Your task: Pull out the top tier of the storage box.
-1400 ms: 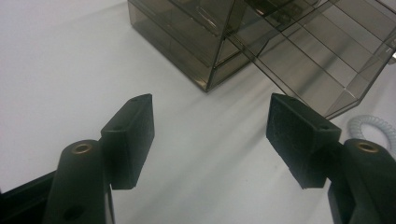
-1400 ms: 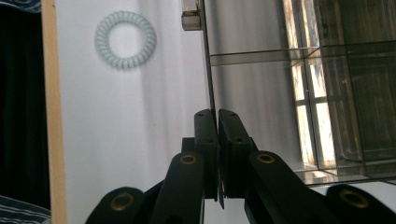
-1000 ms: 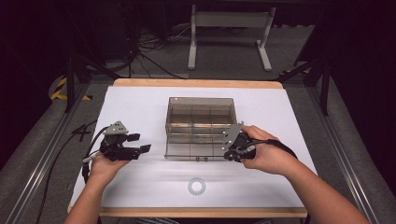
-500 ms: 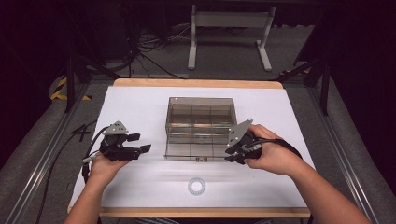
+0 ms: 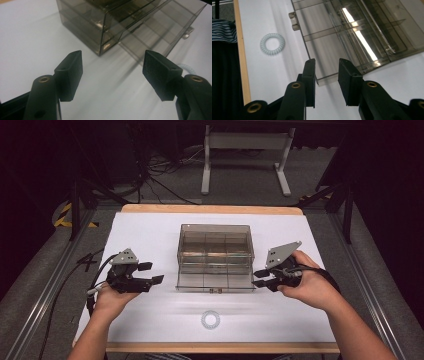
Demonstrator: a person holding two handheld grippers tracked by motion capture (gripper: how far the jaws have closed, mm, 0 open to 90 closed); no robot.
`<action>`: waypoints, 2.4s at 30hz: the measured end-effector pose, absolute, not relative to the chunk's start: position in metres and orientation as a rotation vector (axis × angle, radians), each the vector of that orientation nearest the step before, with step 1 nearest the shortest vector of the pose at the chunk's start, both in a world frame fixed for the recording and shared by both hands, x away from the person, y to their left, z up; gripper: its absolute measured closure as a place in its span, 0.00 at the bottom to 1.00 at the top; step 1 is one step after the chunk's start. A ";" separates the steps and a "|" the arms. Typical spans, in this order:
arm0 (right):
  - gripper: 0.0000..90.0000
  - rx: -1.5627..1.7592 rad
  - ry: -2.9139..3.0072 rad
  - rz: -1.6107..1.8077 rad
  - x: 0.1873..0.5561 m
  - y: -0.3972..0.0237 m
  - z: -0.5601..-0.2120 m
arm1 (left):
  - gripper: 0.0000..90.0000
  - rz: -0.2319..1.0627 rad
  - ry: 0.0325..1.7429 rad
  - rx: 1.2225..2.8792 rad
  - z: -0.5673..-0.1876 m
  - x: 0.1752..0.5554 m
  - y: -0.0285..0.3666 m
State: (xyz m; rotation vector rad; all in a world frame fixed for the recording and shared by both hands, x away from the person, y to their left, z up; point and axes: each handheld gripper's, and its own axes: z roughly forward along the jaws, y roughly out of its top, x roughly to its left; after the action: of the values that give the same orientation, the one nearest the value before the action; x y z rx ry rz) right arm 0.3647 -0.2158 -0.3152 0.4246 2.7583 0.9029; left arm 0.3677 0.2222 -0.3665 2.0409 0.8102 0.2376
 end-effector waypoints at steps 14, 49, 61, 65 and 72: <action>0.71 0.639 2.636 0.918 0.366 -0.251 -0.333 | 0.37 0.227 0.739 2.057 -0.351 0.355 0.208; 0.71 0.829 2.541 1.009 0.362 -0.280 -0.354 | 0.44 0.125 0.451 2.223 -0.345 0.322 0.130; 0.72 0.846 2.533 1.010 0.356 -0.286 -0.355 | 0.53 0.059 0.410 2.284 -0.357 0.326 0.103; 0.72 0.849 2.536 1.010 0.355 -0.287 -0.356 | 0.56 0.116 0.380 2.308 -0.362 0.325 0.096; 0.71 0.851 2.531 1.014 0.355 -0.289 -0.356 | 0.57 0.077 0.386 2.333 -0.374 0.329 0.090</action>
State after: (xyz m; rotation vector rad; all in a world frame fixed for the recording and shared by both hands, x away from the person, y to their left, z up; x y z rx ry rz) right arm 0.3548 -0.2895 -0.3559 0.8508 2.5311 1.0144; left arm 0.3289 0.0897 -0.3744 2.3332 0.3860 0.0772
